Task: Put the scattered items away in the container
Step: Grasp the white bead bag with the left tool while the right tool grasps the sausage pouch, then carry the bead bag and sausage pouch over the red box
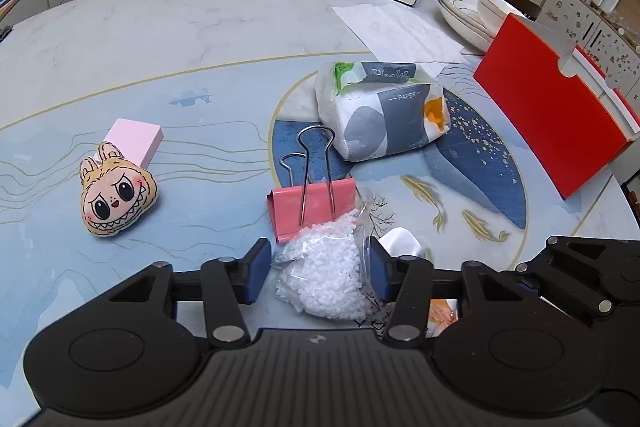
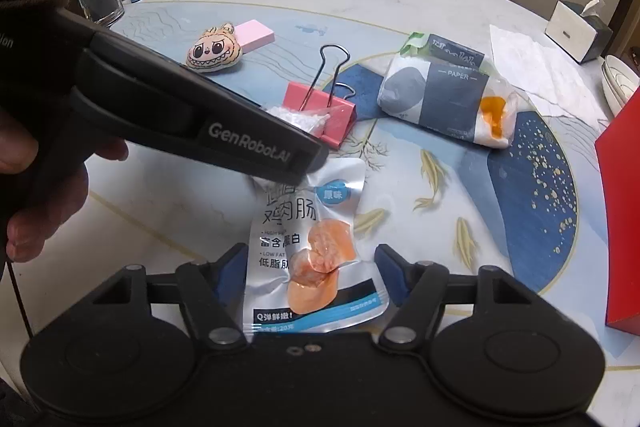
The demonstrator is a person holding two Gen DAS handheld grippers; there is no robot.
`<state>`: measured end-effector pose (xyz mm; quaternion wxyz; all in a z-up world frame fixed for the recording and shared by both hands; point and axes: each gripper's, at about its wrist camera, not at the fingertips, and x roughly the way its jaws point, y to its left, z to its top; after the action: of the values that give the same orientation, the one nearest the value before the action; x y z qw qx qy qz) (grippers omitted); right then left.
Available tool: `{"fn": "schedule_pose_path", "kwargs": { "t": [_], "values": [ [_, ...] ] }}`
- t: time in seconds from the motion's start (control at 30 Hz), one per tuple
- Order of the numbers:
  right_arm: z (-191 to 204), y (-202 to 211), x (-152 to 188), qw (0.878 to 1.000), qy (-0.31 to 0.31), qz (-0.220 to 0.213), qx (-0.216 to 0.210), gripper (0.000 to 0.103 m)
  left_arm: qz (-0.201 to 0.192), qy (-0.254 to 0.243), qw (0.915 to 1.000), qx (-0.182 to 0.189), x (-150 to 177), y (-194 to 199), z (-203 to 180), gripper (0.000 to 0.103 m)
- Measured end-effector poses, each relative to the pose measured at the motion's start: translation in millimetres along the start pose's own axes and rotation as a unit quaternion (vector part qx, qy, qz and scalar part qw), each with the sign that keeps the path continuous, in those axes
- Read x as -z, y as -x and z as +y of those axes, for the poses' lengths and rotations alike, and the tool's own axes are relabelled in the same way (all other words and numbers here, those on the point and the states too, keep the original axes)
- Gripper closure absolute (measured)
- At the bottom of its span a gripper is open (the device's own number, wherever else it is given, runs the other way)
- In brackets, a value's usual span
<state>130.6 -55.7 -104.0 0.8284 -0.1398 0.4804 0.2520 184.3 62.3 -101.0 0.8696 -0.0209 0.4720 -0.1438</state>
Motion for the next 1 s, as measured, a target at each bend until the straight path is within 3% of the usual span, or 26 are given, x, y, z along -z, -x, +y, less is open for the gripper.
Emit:
{"fn": "schedule_pose_path", "kwargs": {
  "t": [0.53, 1.0],
  "values": [
    [-35, 25, 22, 0.999, -0.038, 0.018, 0.029, 0.044, 0.009, 0.011, 0.9999, 0.003, 15, 12, -4, 0.066],
    [-80, 74, 48, 0.995, -0.091, -0.005, 0.027, 0.044, 0.019, -0.013, 0.9994, 0.024, 22, 30, -50, 0.066]
  ]
}}
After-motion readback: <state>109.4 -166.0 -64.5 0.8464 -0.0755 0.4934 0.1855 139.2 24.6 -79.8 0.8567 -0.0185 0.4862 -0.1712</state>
